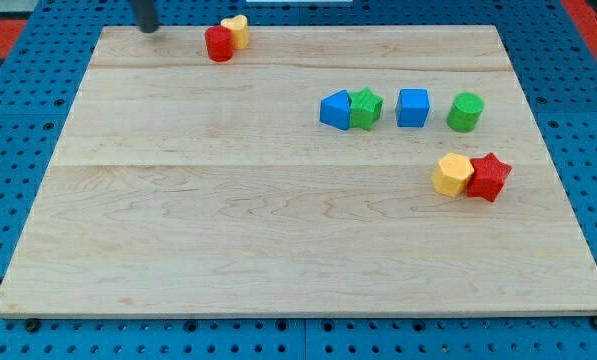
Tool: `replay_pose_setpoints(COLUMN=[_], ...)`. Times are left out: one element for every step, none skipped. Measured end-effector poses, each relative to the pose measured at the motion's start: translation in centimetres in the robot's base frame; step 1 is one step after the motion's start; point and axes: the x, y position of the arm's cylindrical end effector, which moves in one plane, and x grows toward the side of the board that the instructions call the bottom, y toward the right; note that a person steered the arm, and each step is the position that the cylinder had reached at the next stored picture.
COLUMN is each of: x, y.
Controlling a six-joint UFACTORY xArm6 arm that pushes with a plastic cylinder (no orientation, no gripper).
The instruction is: Push the yellow heart into the yellow hexagon
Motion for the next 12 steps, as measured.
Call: replay_pose_setpoints(x=[-0.2,-0.2,-0.2,0.0,2.3,7.1,8.1,1.2,0.4,4.1,1.6,-0.2], y=[7.9,8.8,9.2,17.7,22.5,24.0,27.7,34.8,31.3,22.5,20.5,19.8])
